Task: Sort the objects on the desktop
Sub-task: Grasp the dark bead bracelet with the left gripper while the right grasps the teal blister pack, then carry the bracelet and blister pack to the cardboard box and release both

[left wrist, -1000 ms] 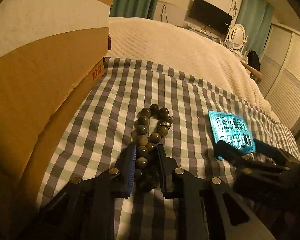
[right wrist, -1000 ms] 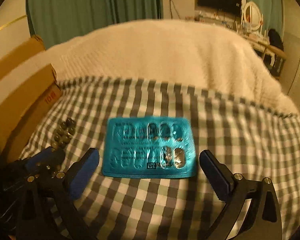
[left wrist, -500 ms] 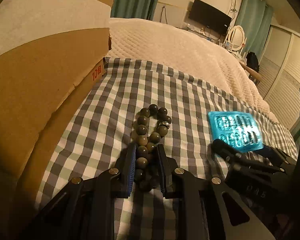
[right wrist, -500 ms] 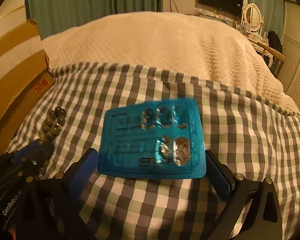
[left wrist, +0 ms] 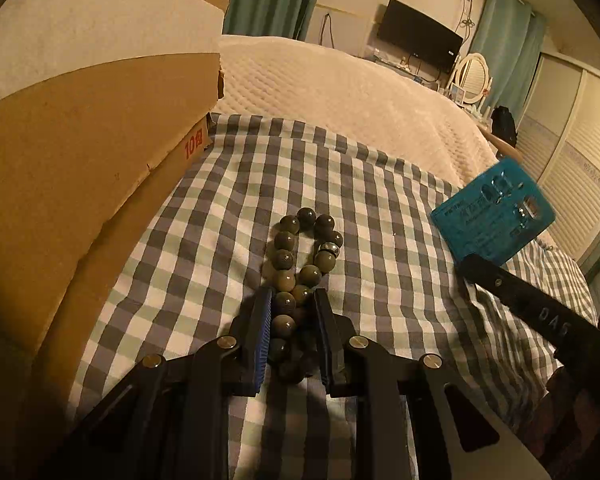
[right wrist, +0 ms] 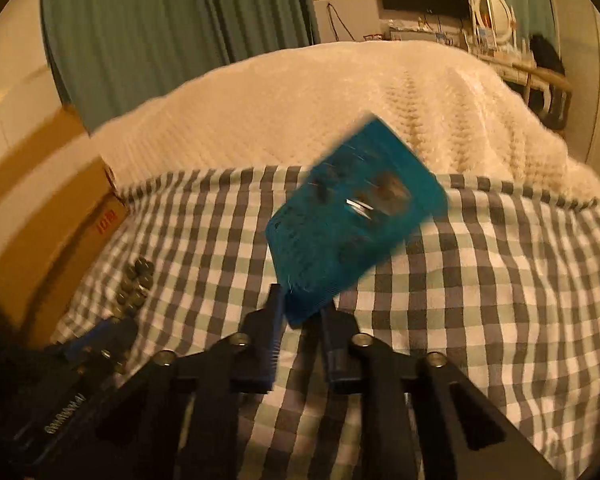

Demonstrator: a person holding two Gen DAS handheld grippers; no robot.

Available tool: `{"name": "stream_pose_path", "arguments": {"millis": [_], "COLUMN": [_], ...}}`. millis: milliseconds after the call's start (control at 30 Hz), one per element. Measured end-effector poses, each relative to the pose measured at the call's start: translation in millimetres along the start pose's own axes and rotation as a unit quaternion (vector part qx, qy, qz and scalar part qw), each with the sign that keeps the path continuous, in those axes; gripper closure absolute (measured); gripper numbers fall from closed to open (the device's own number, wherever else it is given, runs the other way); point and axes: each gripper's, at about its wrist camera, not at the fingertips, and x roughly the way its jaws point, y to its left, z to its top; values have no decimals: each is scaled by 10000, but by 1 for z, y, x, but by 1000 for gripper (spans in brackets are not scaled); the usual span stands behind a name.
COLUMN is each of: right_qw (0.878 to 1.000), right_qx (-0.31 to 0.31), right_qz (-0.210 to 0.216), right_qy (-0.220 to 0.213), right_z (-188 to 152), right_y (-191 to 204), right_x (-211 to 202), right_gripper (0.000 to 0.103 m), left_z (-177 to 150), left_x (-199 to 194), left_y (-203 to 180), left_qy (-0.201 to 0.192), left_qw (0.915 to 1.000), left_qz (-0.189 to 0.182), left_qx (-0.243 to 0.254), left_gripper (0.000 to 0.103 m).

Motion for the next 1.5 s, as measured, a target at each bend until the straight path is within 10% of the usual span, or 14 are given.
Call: {"name": "stream_pose_path", "arguments": {"millis": [467,800,1167,1333,1500], "right_qw": [9993,9984,9981,9948,9898], "right_qx": [-339,250,-568,-926,-1054], "right_qz": [-135,-189,-217,374,952], "right_qy": [-35,472,-54,-176,-131], "right_z": [7,-37,10,47,82], "right_y": [29,41,139,211,275], "right_x": [-43,-160,-278,-282,-247], "right_gripper": [96,96,96,96,96], "left_z": [5,9,81,140,182], "left_x": [-18,-97,-221,-261,-265], "left_y": [0,-27,-7,40,85], "left_qy": [46,-16,-846,-1056,-1015], "left_qw": [9988,9950,9876,9876,9943], "left_qz": [-467,-997,-1314,-1122,-137], "left_qx": [-162,51,-146,-292,283], "left_gripper": [92,92,92,92,92]}}
